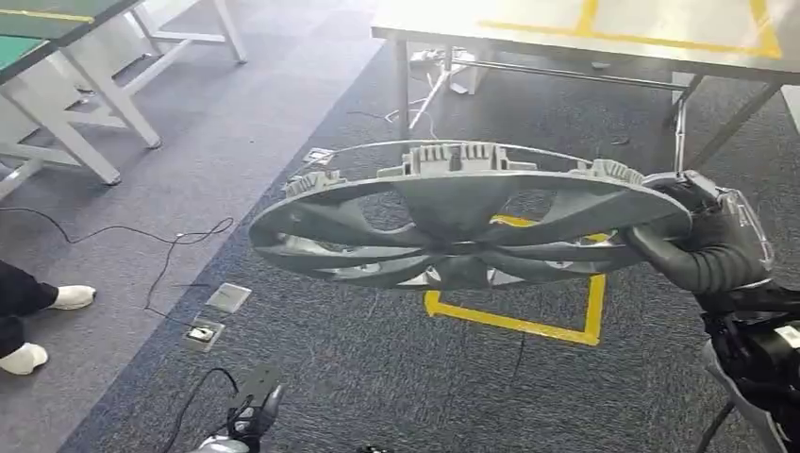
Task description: Take the parts from the cabinet and place them on the table.
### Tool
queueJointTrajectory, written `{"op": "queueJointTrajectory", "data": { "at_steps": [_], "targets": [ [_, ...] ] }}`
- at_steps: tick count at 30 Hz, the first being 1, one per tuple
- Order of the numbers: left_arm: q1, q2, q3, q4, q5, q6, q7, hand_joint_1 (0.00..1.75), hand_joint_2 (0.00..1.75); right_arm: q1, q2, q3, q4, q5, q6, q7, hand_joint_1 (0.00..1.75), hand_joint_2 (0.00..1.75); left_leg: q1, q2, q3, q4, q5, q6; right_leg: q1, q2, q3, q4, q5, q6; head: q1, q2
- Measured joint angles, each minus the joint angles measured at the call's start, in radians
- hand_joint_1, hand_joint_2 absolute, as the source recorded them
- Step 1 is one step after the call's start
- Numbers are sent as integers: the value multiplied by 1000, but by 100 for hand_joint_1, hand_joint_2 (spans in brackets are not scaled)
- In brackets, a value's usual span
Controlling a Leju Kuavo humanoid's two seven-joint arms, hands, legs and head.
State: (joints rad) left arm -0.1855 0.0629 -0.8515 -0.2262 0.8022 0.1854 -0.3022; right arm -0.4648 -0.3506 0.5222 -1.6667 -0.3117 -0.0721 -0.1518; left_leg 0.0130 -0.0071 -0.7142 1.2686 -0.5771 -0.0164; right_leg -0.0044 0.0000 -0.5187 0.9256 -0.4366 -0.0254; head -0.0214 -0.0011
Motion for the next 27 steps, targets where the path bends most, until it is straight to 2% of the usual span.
{"op": "queueJointTrajectory", "data": {
  "at_steps": [1, 2, 3, 4, 5, 6, 7, 8, 10, 11, 12, 14, 15, 16, 17, 18, 20, 21, 22, 23, 24, 25, 26, 27],
  "targets": [
    [2, 1, 0, 0, -1, -1, 1, 0, 0, 4, 0, 0, 0, 0, -2, 1, 175, 175, 3, 0, -16, -7, 9, -2, -2, 2, 13, 0, -10, 2, -1, 0],
    [2, 2, 0, 0, -2, -3, 3, 0, 0, 8, 0, 0, 0, 0, -3, 2, 175, 175, 5, 1, -11, -56, 42, -3, -4, 3, 27, 0, -22, 6, 0, 0],
    [2, 3, 0, 0, -3, -3, 3, 0, 0, 9, 0, 0, 0, 0, -4, 1, 175, 175, 6, 1, 7, -129, 94, -6, -6, 3, 42, 2, -34, 11, -1, 0],
    [1, 4, 0, 0, -3, -3, 3, 0, 0, 9, 0, 0, 0, 0, -5, 1, 175, 175, 8, 2, 31, -215, 162, -6, -9, 3, 56, 4, -46, 17, -3, 0],
    [3, 3, 0, 0, -3, -3, 3, 0, 0, 9, 0, 0, 0, -1, -7, 1, 175, 175, 12, 4, 50, -292, 239, -5, -8, 2, 51, 4, -59, 24, -4, 0],
    [2, 4, 0, 0, -3, -3, 5, 0, 0, 8, 0, 1, 0, -1, -8, 1, 175, 175, 8, 3, 44, -312, 211, 4, -5, 5, 66, 16, -72, 30, -3, 0],
    [2, 4, 0, 0, -3, -4, 7, 0, 0, 5, 0, 0, 0, -2, -9, 0, 175, 175, 3, 1, 46, -302, 220, 15, -3, 7, 62, 11, -78, 37, 0, 0],
    [2, 3, 0, 0, -3, -4, 8, 0, 0, 7, 0, 0, -1, -2, -8, 0, 175, 175, 5, 2, 46, -302, 216, 26, -3, 9, 70, 13, -78, 44, 2, 0],
    [-1, 1, 0, 0, -4, -4, 8, 0, 0, 8, -2, -2, -2, -2, -8, 1, 175, 175, 6, 1, 60, -305, 209, 39, -6, 7, 76, 24, -84, 47, 0, 0],
    [-2, 1, 0, 0, -5, -4, 8, 0, 0, 7, -3, -3, -2, -2, -9, 1, 175, 175, 7, 0, 72, -309, 203, 44, -8, 2, 47, 70, -83, 49, 3, 0],
    [-3, 3, 0, 0, -6, -4, 8, 0, 0, 5, -3, -3, -2, -2, -9, 0, 175, 175, 7, 0, 81, -310, 197, 51, -8, 3, 10, 141, -96, 52, 5, 0],
    [-4, 4, 0, 0, -6, -4, 8, 0, 0, 7, -3, -3, -2, -2, -9, 0, 175, 175, 2, -1, 97, -310, 182, 55, -8, 2, -88, 306, -169, 59, 6, 0],
    [-4, 3, 0, 0, -6, -4, 8, 0, 0, 9, -3, -2, -2, -2, -9, 0, 175, 175, 0, -2, 107, -310, 174, 56, -8, 3, -123, 353, -199, 59, 6, 0],
    [-2, 3, 0, 0, -6, -4, 8, 0, 0, 11, -3, -2, -2, -2, -9, 0, 175, 175, -2, -4, 118, -309, 165, 58, -7, 3, -141, 361, -203, 58, 6, 0],
    [-2, 2, 0, 0, -6, -4, 8, 0, 0, 12, -3, -2, -2, -2, -9, 1, 175, 175, -4, -6, 131, -309, 157, 58, -5, 3, -141, 330, -180, 54, 6, 0],
    [-2, 2, 0, 0, -6, -4, 8, 0, 0, 11, -3, -2, -2, -2, -9, 2, 175, 175, -7, -8, 146, -309, 147, 58, -4, 3, -123, 254, -122, 46, 8, 0],
    [-2, 2, 0, 0, -6, -4, 8, 0, 0, 10, -4, -4, -2, -2, -10, 1, 175, 175, -11, -10, 175, -310, 128, 55, 6, 3, -67, 66, 25, 24, 8, 0],
    [-2, -2, 0, 0, -5, -4, 8, 0, 0, 10, -4, -5, -2, -2, -10, 1, 175, 175, -12, -9, 181, -314, 125, 51, 12, -2, -63, 53, 9, 16, 6, 0],
    [-5, 0, 0, 0, -6, -4, 8, 0, 0, 6, -4, -5, -2, -2, -10, 1, 175, 175, -10, -9, 174, -316, 125, 46, 17, -2, -55, 29, -2, 12, 8, 0],
    [-7, 0, 0, 0, -4, -4, 10, 0, 0, 6, -4, -5, -6, -2, -9, 0, 175, 175, -9, -7, 173, -316, 125, 40, 17, -5, -47, 31, 14, 14, 8, 0],
    [-6, -1, 0, 0, -3, -6, 10, 0, 0, 6, -4, -5, -7, -2, -9, 0, 175, 175, -11, -5, 176, -308, 127, 37, 19, -3, -47, 25, 13, 13, 7, 0],
    [-7, 0, 0, 0, -3, -6, 10, 0, 0, 6, -4, -5, -8, -2, -9, 0, 175, 175, -14, -3, 181, -310, 126, 33, 8, -2, -33, 17, 15, 10, 5, 0],
    [-6, 0, 0, 0, -3, -6, 9, 0, 0, 6, -5, -5, -8, -2, -8, 1, 175, 175, -13, -1, 179, -302, 115, 29, 5, -4, -21, 6, 17, 10, 7, 0],
    [-8, -1, 0, 0, -3, -6, 9, 0, 0, 5, -5, -8, -8, -1, -9, 1, 175, 175, -11, 0, 156, -250, 95, 22, 4, -4, -12, 1, 16, 8, 4, 0]
  ]
}}
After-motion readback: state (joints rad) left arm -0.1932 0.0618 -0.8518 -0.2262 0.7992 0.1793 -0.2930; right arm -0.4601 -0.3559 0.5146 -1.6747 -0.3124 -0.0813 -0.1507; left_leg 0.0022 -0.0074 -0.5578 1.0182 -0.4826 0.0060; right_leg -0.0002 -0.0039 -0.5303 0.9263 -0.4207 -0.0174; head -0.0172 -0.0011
